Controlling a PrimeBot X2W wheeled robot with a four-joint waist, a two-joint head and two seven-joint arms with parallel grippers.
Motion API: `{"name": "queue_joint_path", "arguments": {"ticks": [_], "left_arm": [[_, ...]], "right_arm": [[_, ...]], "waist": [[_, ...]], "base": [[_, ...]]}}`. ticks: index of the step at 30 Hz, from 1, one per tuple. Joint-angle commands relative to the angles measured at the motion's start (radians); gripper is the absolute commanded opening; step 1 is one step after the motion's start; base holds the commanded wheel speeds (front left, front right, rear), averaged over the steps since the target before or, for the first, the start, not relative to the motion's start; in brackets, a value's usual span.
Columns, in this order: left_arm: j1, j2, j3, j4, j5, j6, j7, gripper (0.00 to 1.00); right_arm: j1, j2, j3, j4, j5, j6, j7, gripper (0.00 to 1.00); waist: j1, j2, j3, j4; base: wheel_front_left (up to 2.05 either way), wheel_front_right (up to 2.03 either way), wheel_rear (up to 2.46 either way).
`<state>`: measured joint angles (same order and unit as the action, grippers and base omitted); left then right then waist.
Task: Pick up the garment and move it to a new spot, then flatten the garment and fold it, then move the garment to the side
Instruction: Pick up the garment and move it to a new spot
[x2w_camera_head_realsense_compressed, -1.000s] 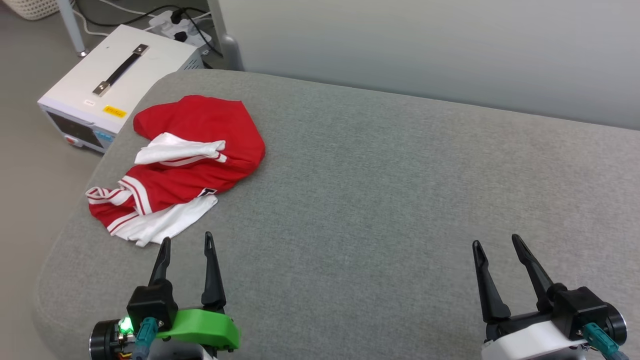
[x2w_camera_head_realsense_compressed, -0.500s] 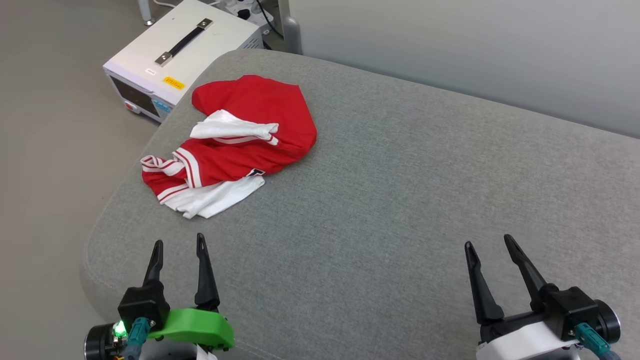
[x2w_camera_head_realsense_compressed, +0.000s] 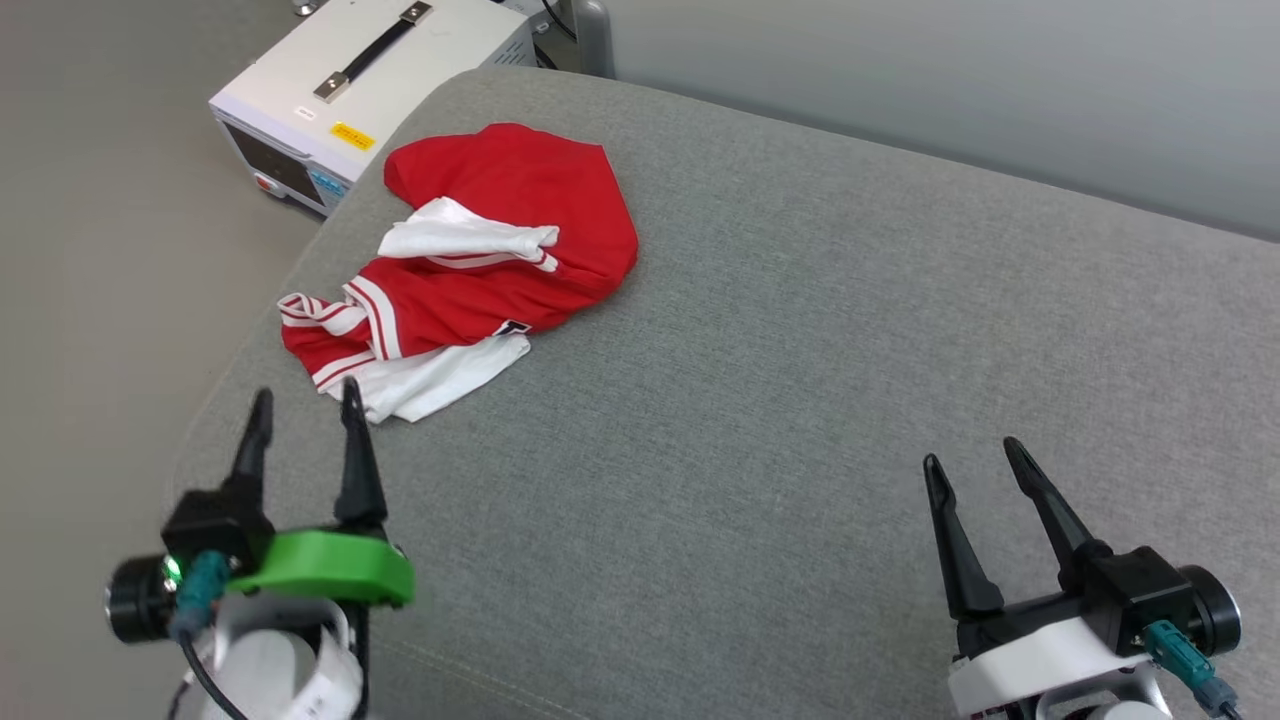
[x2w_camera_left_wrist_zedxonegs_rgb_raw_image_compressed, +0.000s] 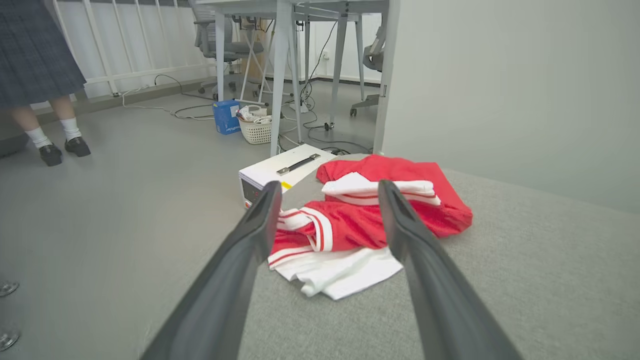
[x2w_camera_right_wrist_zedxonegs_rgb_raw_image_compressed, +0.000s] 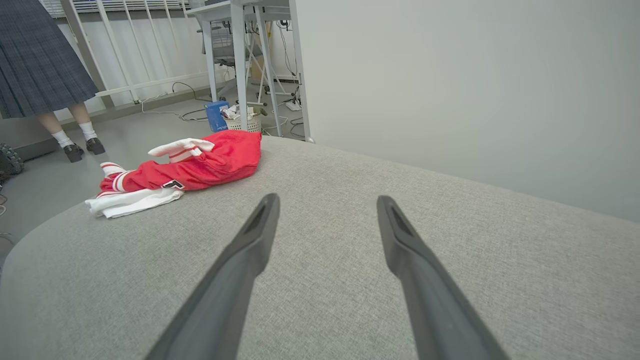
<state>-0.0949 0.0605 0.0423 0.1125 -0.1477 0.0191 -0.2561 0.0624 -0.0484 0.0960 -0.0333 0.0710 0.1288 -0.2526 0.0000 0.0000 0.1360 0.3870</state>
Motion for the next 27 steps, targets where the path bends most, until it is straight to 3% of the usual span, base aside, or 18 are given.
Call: {"name": "queue_joint_path", "arguments": {"ticks": [1, 7, 8, 13, 18, 27], "left_arm": [[-0.06, 0.021, 0.025, 0.007, 0.008, -0.023, -0.006, 1.0], [-0.288, 0.118, 0.096, 0.084, 0.006, -0.113, -0.006, 1.0], [-0.403, 0.183, 0.089, 0.159, -0.011, -0.138, -0.006, 1.0], [-0.565, 0.292, -0.035, 0.278, -0.061, -0.149, 0.036, 1.0], [-0.707, 0.418, -0.248, 0.345, -0.253, -0.149, 0.247, 1.0], [-0.856, 0.568, -0.534, 0.364, -0.55, -0.15, 0.697, 1.0]], "right_arm": [[-0.023, -0.002, -0.004, -0.007, -0.014, 0.002, -0.009, 1.0], [-0.069, -0.016, -0.009, -0.032, -0.032, 0.002, -0.009, 1.0], [-0.096, -0.029, -0.006, -0.043, -0.035, 0.002, -0.009, 1.0], [-0.13, -0.044, -0.004, -0.058, -0.038, 0.002, -0.009, 1.0], [-0.158, -0.054, 0.001, -0.072, -0.042, 0.002, -0.009, 1.0], [-0.193, -0.064, -0.001, -0.086, -0.044, 0.002, -0.009, 1.0]], "waist": [[0.0, 0.0, 0.037, -0.034], [0.0, 0.0, 0.125, -0.084], [0.0, 0.0, 0.171, -0.107], [0.0, 0.0, 0.223, -0.134], [0.0, 0.0, 0.267, -0.164], [0.0, 0.0, 0.336, -0.218]], "base": [[0.0, 0.0, 0.0], [0.0, 0.0, 0.0], [0.0, 0.0, 0.0], [0.0, 0.0, 0.0], [0.0, 0.0, 0.0], [0.0, 0.0, 0.0]]}}
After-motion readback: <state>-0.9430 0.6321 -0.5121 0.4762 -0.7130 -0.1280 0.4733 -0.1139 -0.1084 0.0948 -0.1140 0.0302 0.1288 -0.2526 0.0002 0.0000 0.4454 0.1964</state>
